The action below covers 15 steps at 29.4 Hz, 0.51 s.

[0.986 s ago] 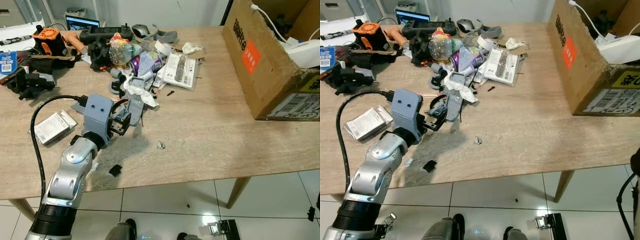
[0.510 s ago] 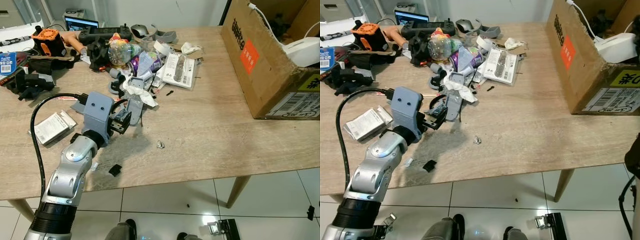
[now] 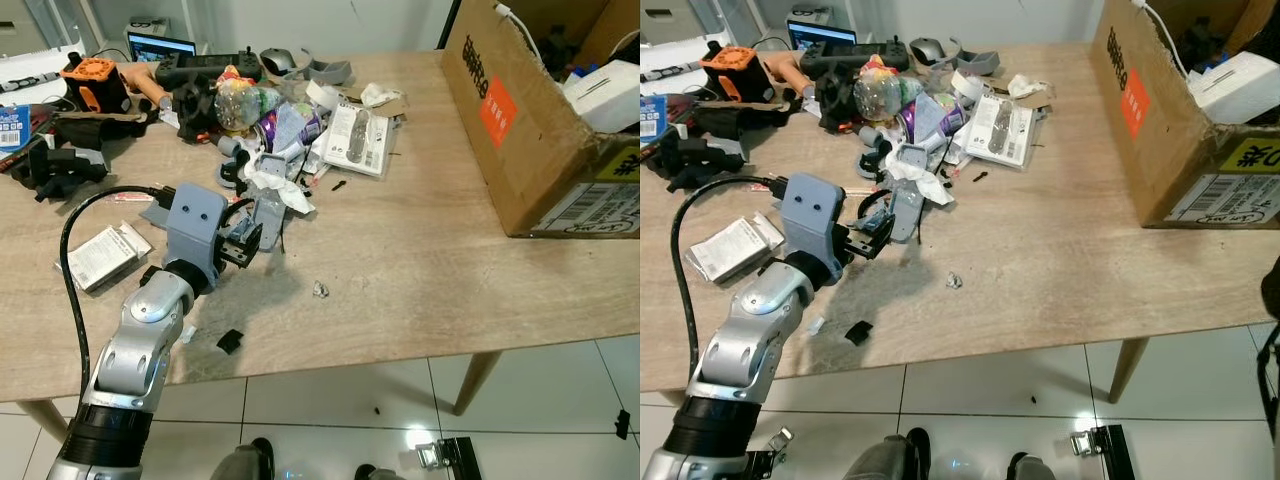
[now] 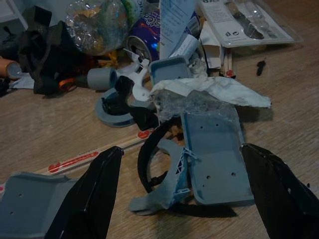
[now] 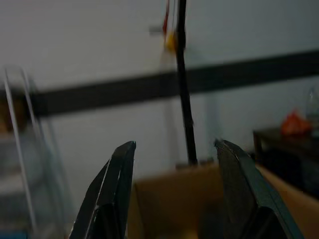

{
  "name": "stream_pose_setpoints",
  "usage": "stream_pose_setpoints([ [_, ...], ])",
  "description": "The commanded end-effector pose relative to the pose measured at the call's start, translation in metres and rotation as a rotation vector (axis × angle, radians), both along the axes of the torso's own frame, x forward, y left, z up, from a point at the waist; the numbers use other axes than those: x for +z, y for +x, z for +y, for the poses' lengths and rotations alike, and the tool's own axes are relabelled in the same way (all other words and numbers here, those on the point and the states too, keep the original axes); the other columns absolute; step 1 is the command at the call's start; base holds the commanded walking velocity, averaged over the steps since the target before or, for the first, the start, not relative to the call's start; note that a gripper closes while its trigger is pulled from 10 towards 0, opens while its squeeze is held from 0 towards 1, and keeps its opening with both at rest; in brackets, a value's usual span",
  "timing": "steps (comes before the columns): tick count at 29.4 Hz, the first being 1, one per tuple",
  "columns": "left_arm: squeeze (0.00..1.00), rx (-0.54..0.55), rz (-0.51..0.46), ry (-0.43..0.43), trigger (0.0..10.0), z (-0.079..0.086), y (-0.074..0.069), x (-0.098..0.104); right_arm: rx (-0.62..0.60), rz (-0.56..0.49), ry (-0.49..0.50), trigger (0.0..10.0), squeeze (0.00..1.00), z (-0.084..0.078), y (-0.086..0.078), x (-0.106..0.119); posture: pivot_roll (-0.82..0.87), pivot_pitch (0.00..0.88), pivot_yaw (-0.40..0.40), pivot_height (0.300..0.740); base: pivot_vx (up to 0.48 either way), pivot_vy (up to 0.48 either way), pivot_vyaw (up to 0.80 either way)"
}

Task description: Picking trash to rubbish bin

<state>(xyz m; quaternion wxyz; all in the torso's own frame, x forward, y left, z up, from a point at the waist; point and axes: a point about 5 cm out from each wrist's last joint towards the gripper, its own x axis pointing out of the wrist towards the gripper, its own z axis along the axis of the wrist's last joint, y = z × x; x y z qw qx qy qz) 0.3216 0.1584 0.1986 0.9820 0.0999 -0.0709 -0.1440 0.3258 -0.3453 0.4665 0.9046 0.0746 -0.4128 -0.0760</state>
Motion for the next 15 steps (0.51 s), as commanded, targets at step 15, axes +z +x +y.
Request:
stream_pose_setpoints([
  [15, 0.0, 0.039, 0.019, 0.023, 10.0, 0.009, -0.001, -0.008, 0.469, 0.171, -0.362, 10.0, 0.0, 0.072, 0.04, -0.034, 0.07, 0.239, 0.009, 0.74, 0.0, 0.0, 0.0],
])
